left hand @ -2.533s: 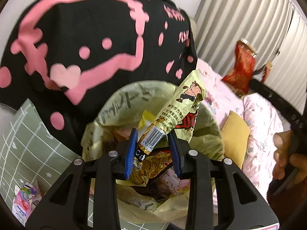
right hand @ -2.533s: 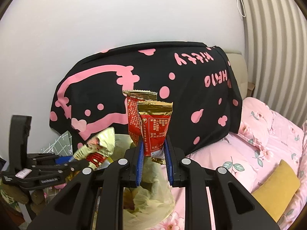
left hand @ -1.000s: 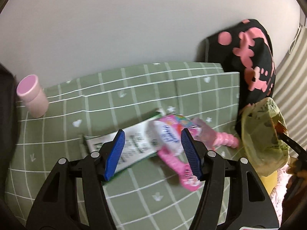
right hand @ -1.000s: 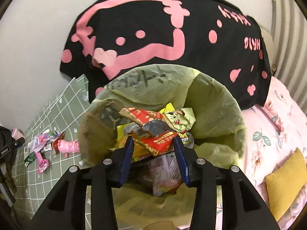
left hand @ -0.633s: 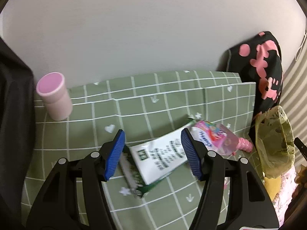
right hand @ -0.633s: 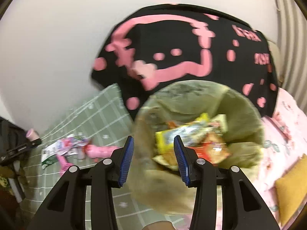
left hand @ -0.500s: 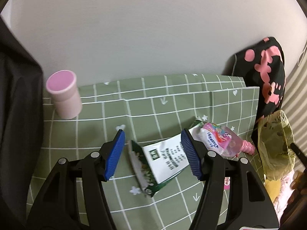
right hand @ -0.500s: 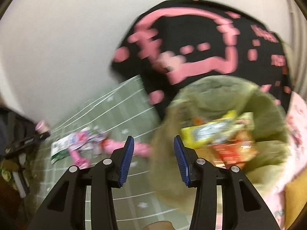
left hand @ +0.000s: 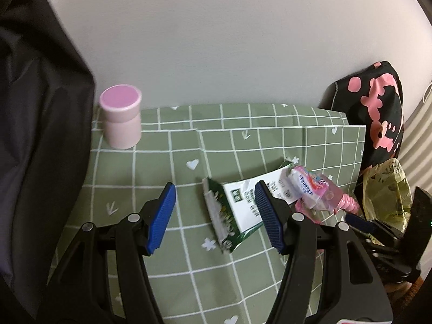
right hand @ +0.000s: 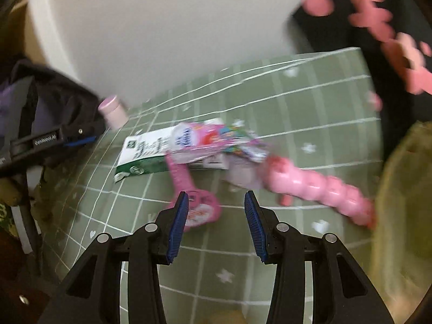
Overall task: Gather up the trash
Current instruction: 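Grasp the white milk carton with the left tool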
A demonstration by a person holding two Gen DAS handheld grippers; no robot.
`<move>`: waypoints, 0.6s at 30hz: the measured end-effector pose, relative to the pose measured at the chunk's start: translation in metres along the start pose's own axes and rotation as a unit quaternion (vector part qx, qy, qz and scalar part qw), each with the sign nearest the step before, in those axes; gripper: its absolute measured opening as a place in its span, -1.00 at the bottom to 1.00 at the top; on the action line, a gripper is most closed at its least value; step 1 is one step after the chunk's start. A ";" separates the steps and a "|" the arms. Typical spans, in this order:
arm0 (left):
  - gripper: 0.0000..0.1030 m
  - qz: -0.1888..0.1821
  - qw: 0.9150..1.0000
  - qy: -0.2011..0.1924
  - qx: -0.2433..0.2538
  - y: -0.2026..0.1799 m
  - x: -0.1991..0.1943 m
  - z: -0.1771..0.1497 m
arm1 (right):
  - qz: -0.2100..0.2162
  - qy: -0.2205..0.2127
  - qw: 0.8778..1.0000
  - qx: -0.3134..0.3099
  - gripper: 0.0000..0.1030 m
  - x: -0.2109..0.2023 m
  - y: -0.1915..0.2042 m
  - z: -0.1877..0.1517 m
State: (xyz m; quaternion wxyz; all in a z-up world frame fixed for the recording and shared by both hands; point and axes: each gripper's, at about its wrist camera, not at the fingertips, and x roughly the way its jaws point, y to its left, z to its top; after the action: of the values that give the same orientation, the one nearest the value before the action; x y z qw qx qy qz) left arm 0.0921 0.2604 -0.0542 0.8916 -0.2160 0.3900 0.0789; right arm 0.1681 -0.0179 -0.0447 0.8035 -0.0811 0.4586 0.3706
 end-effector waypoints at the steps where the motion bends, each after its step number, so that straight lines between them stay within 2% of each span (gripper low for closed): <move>1: 0.12 0.002 1.000 0.000 -0.003 0.003 -0.002 -0.002 | 0.006 0.003 1.000 -0.006 -0.21 0.006 0.004 0.001; 5: 0.12 0.008 1.000 0.003 -0.010 0.008 -0.006 -0.008 | 0.015 0.026 0.999 -0.023 -0.12 0.034 0.011 0.005; 10: 0.12 0.003 1.000 0.008 0.000 0.005 -0.005 -0.010 | 0.017 0.055 0.998 -0.026 -0.14 0.046 0.014 -0.002; 11: 0.12 -0.002 1.000 0.010 0.006 0.002 -0.004 -0.010 | 0.021 0.056 0.998 -0.025 -0.30 0.043 0.014 -0.005; 13: 0.13 -0.008 1.000 0.013 0.016 -0.004 -0.001 -0.009 | 0.013 0.056 0.998 -0.027 -0.38 0.036 0.011 -0.008; 14: 0.16 -0.010 1.000 0.016 0.023 -0.007 0.002 -0.009 | 0.008 0.054 0.998 -0.027 -0.55 0.031 0.009 -0.009; 18: 0.19 -0.025 0.997 0.031 0.067 -0.029 0.020 -0.002 | -0.016 0.044 0.999 -0.004 -0.62 0.007 -0.010 -0.013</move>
State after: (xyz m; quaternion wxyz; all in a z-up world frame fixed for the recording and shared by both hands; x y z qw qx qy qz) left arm 0.1136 0.2335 -0.0607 0.8935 -0.1676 0.4160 0.0236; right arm 0.1680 -0.0274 -0.0592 0.7883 -0.1080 0.4906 0.3553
